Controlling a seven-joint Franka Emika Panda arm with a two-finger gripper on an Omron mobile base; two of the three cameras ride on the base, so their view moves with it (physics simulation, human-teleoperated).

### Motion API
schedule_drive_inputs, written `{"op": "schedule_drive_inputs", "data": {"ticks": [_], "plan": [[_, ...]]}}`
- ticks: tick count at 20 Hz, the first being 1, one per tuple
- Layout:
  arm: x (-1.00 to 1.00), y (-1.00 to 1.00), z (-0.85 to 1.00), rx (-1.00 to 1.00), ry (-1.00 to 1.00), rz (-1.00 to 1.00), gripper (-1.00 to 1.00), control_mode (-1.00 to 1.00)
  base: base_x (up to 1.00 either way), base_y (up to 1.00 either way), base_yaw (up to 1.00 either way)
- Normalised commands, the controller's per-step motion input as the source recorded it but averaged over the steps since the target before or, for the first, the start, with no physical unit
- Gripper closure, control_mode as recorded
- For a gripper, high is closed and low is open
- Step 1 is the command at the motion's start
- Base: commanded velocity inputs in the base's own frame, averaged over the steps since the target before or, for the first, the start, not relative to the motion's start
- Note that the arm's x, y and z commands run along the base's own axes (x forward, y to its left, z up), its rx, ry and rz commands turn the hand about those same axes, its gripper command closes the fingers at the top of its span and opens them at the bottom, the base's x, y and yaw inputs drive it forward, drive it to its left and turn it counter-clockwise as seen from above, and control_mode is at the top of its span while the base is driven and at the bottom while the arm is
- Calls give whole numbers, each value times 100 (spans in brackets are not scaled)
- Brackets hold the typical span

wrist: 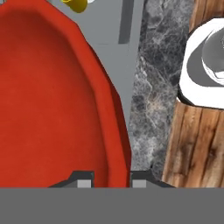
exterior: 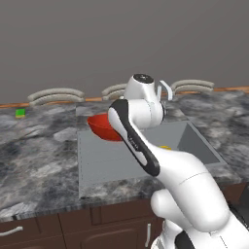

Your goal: Pick the mug and place it in the sink. Pick the bowl and place it in the open cabinet and then close the cabinet.

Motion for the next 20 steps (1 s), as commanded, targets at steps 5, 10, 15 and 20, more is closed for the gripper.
{"op": "schedule_drive_inputs", "data": {"ticks": [5, 10, 15, 20], "plan": [[-18, -62, 15, -2, 0, 0, 100, -100, 0, 0, 0], [-9, -48, 8, -1, 0, 1, 100, -100, 0, 0, 0], [0, -37, 12, -5, 0, 0, 100, -100, 0, 0, 0], [0, -16, 11, -9, -4, 2, 100, 100, 0, -8, 0]]}}
